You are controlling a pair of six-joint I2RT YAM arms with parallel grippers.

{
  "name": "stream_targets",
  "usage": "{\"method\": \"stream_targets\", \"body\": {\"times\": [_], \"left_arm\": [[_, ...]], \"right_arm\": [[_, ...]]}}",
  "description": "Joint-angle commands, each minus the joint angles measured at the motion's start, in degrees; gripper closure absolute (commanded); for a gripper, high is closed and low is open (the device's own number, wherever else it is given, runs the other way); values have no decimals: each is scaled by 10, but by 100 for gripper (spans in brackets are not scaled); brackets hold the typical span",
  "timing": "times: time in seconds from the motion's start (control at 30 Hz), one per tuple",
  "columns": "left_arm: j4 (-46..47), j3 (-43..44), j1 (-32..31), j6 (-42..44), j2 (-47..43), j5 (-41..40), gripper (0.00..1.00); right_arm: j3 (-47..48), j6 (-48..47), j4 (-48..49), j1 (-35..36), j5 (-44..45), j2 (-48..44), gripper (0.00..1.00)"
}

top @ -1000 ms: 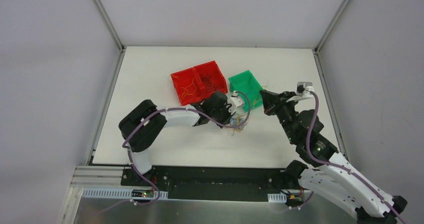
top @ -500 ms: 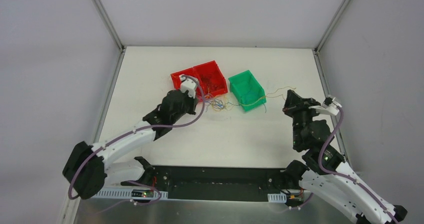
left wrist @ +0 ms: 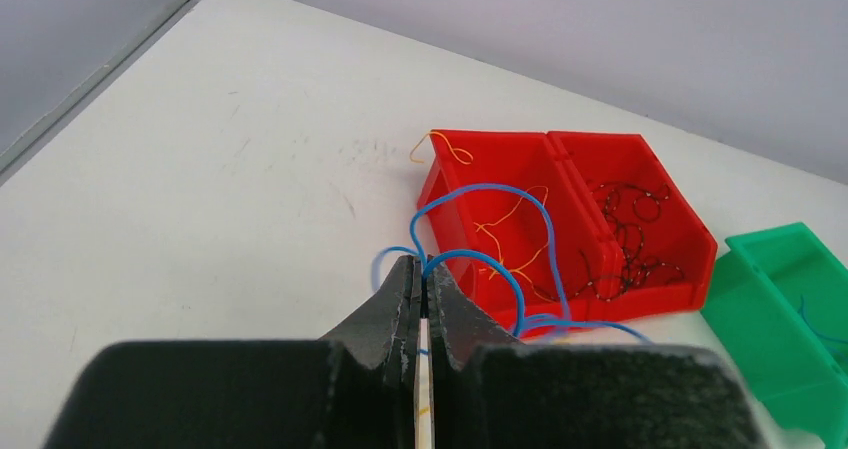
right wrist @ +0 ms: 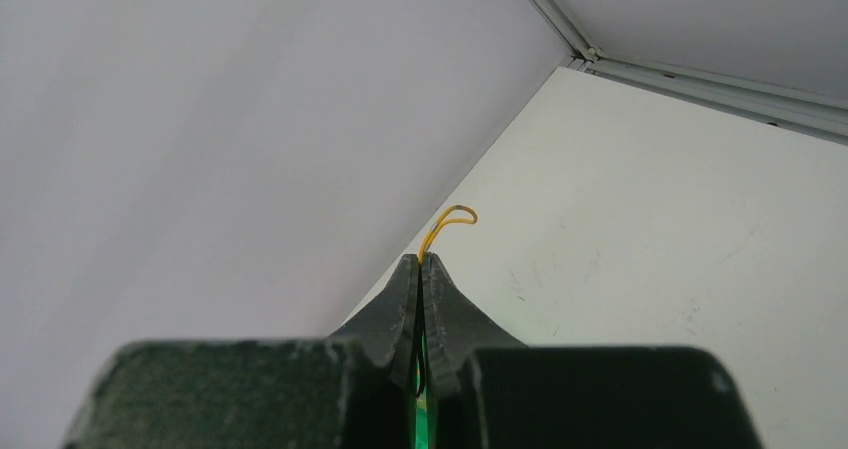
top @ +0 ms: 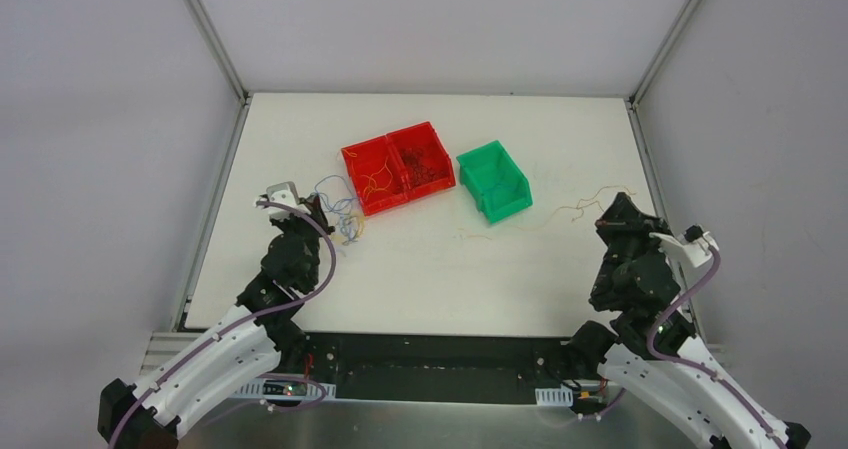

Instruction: Untangle the cables

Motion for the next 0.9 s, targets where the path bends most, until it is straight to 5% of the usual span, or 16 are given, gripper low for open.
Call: {"method": "stream_targets", "body": {"times": [0.0,0.13,0.33,0.53,0.87], "left_arm": [[51,-11,1,-6,-16,-25,100],[49,-10,0,-7,-24,-36,100],[41,-8,-1,-4,-47,1,100],[39,-7,-1,-5,-50,13,100],[40,-7,-1,2,-46,-7,100]], "right_arm": [[12,-2,17,-2,-29,15,100],[23,-3,3,-1,-31,24,100],[35,-58,14,-2,-275,64,100],[104,-58,-61,-2,-319,157,100],[182,-104,7,0,-577,268,100]]}}
